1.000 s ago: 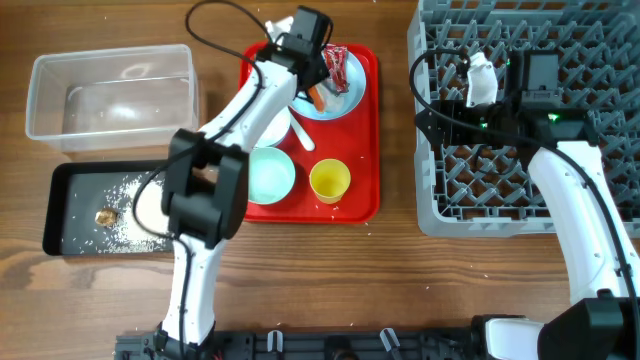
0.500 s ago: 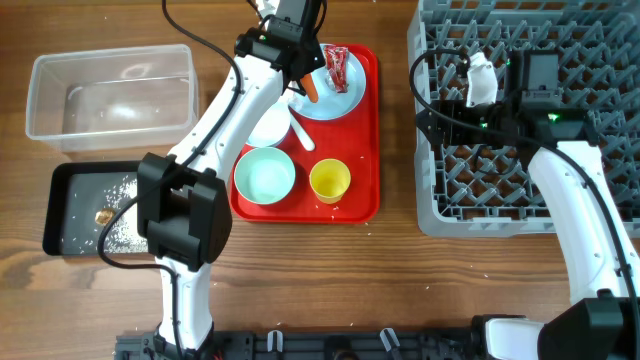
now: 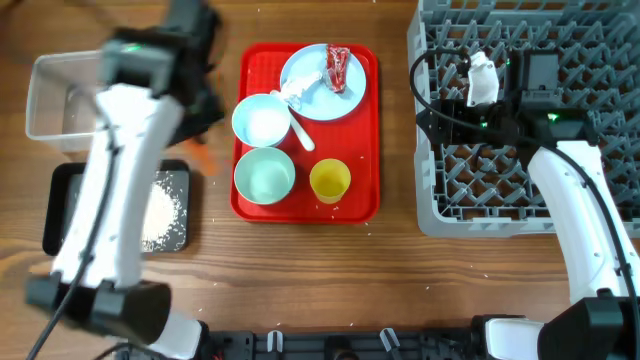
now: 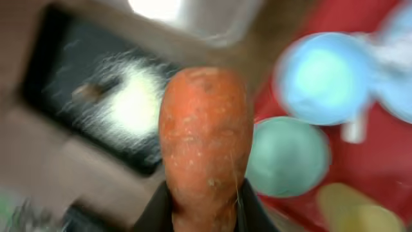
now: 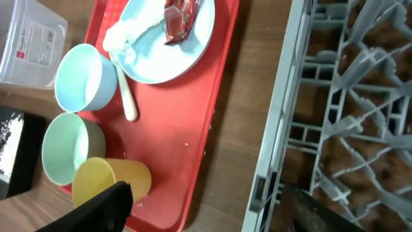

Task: Sort waste into correct bins and load items into the dishwasher rack
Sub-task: 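Carry the carrot left and drop it onto the black tray, then grasp the white tissue on the plate and drop it in the clear bin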

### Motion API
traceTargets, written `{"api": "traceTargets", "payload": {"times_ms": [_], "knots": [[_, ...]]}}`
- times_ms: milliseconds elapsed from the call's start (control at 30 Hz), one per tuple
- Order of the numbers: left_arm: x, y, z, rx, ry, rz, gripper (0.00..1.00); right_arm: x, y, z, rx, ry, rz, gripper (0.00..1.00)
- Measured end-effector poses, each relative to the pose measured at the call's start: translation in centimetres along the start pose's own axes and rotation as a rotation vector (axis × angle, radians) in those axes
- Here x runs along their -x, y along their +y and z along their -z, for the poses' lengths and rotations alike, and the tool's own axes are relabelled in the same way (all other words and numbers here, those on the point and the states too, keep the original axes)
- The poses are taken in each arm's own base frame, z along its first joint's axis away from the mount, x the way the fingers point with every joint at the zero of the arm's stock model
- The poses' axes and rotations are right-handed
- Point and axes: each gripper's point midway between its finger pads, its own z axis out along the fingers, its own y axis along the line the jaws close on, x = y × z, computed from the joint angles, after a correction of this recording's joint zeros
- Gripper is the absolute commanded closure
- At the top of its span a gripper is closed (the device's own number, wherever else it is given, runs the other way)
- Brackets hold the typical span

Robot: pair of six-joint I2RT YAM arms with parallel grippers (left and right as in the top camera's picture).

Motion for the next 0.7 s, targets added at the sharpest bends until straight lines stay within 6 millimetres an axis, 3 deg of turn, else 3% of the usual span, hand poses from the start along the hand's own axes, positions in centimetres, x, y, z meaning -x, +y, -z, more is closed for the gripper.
{"api": "traceTargets", "payload": {"times_ms": [67, 133, 200, 233, 300, 367, 400, 433, 533, 567, 600, 700], "knots": [[0.5, 4.3, 0.5, 0.051, -0.007, 0.156, 0.96, 0.4, 0.0, 0.0, 0.0, -0.017, 0.008, 0.23], [-0.2, 7.3, -0.3, 0.093, -0.001, 0.278, 0.96, 0.7, 0.0, 0.0, 0.0, -0.027, 0.013, 0.23], [-2.0, 12.0, -3.4, 0.156, -0.009, 0.47, 0.96, 0.9, 0.0, 0.0, 0.0, -0.036, 0.017, 0.23], [-2.2, 12.9, -4.7, 0.156, -0.035, 0.536, 0.96, 1.0, 0.0, 0.0, -0.001, -0.039, 0.019, 0.23], [-2.6, 14.3, -9.6, 0.136, -0.099, 0.662, 0.96, 1.2, 0.0, 0.0, -0.003, -0.046, 0.022, 0.23], [-3.0, 14.5, -15.2, 0.129, -0.124, 0.724, 0.94, 1.5, -0.1, 0.0, -0.005, -0.057, 0.027, 0.23], [-3.1, 14.2, -17.4, 0.122, -0.135, 0.735, 0.8, 1.5, -0.1, 0.0, -0.007, -0.059, 0.028, 0.23], [-3.0, 14.0, -18.5, 0.116, -0.144, 0.738, 0.73, 1.5, -0.1, 0.0, -0.007, -0.059, 0.028, 0.23], [-2.0, 13.2, -21.2, 0.107, -0.16, 0.742, 0.68, 1.5, -0.1, 0.0, -0.007, -0.058, 0.027, 0.23], [-1.9, 13.0, -22.0, 0.111, -0.153, 0.74, 0.57, 1.5, -0.1, 0.0, -0.007, -0.057, 0.027, 0.23], [-2.2, 12.9, -22.8, 0.124, -0.134, 0.733, 0.27, 1.4, -0.1, 0.0, -0.007, -0.053, 0.025, 0.23], [-2.1, 12.8, -23.4, 0.128, -0.128, 0.731, 0.11, 1.3, -0.1, 0.0, -0.007, -0.051, 0.024, 0.23]]}}
